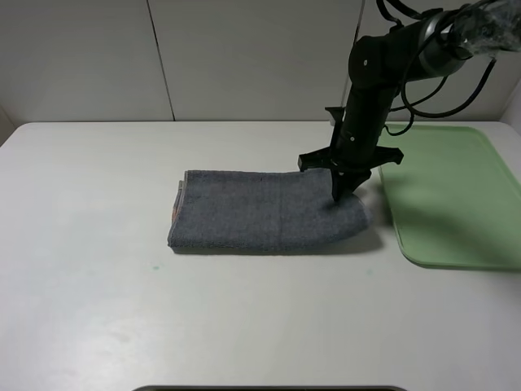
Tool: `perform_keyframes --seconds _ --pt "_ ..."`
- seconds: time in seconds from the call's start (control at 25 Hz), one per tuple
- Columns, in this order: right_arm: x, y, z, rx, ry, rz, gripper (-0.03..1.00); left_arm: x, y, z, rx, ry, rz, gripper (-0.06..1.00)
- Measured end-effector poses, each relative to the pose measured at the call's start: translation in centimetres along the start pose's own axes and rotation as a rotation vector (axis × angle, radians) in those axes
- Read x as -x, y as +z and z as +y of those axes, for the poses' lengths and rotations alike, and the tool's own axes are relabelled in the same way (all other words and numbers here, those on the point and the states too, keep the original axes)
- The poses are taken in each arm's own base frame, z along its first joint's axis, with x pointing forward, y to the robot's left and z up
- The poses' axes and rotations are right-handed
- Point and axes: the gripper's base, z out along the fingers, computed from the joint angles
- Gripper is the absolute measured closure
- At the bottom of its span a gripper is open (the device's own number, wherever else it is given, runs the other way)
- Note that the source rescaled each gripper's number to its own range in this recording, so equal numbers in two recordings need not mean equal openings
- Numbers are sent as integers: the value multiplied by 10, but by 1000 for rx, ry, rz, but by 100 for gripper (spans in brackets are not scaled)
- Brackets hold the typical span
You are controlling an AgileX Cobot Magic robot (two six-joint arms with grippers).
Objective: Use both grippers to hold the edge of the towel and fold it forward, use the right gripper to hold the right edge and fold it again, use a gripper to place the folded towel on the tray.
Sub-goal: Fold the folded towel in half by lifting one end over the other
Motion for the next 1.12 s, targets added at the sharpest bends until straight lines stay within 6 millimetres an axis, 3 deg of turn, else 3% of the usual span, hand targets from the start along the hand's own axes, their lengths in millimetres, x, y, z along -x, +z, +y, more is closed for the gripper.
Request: perform_keyframes --seconds 0.76,1.12 --pt "27 -60 -12 -210 -51 -47 87 0 0 0 -1 -1 1 -6" --pt "23 -92 -13 -216 -52 -122 87 0 0 0 -1 -1 1 -6"
